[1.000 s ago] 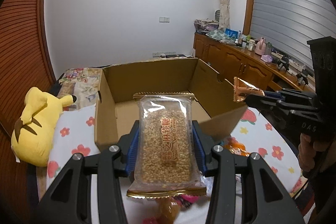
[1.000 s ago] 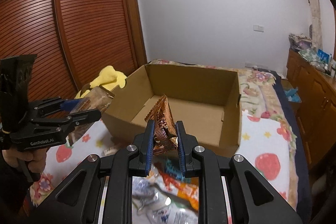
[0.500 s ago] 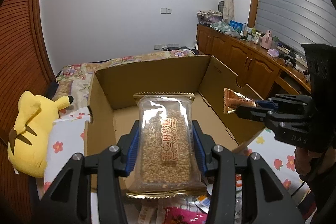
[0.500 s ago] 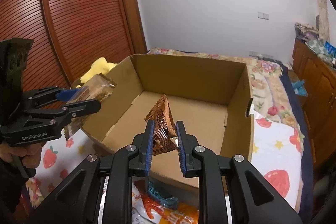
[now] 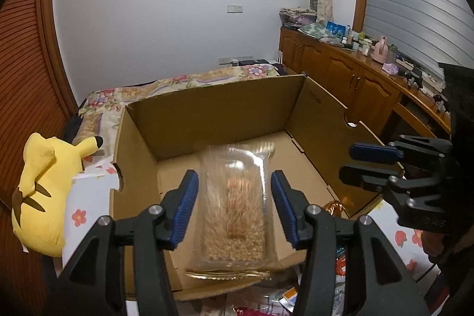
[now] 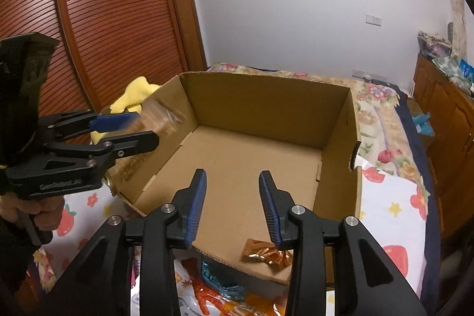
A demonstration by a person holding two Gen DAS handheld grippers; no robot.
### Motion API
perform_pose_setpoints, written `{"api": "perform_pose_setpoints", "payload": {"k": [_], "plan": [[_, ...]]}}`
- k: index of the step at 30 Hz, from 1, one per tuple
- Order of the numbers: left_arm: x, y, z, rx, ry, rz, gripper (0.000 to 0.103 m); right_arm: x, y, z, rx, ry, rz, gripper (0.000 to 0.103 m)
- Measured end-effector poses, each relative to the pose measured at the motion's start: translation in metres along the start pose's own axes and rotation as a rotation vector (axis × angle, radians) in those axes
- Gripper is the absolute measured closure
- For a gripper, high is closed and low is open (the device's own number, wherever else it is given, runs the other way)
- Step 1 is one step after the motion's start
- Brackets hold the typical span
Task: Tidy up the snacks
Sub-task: 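Open both tools to drop the packets into the box, then grasp the pink sausage snack with left tool while right tool grasps white pouch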
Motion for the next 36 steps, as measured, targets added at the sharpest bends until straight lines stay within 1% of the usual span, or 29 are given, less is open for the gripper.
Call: {"api": "perform_pose_setpoints", "payload": {"k": [1, 6, 13, 19, 23, 34, 35, 36], "plan": [[-0.001, 0.000, -0.001, -0.002, 0.004, 0.002, 0.048, -0.001, 0.000, -0.001, 0.000, -0.001, -0.001, 0.064], [-0.001, -0.002, -0.008, -0.015, -0.003, -0.001, 0.046, 0.001, -0.002, -0.015, -0.010, -0.016, -0.003, 0.063], [-0.007, -0.016, -0.042, -0.040, -0.024, 0.007, 0.046, 0.013, -0.011, -0.045, -0.028, -0.044, -0.009, 0.058], [-0.011, -0.042, -0.075, -0.051, -0.039, 0.038, 0.046, 0.029, -0.027, -0.068, -0.038, -0.063, -0.009, 0.055], [-0.011, -0.062, -0.089, -0.046, -0.043, 0.045, 0.046, 0.038, -0.043, -0.080, -0.042, -0.069, 0.004, 0.054], [-0.008, -0.120, -0.096, 0.011, -0.040, 0.034, 0.046, 0.048, -0.091, -0.091, 0.008, -0.081, 0.035, 0.053], [-0.009, -0.125, -0.096, 0.018, -0.042, 0.036, 0.046, 0.048, -0.097, -0.091, 0.015, -0.081, 0.040, 0.052], [-0.008, -0.128, -0.095, 0.022, -0.042, 0.039, 0.044, 0.047, -0.101, -0.090, 0.021, -0.081, 0.045, 0.047]]}}
Point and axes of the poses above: each gripper's, at about its wrist camera, not at the fingertips, and z roughly the way its jaws point, x to its left, y to its top, the point moved 3 cm from there along z, roughly the way its jaws point, and after that the axes turned 7 degrees about -z, right-handed, at the moved point
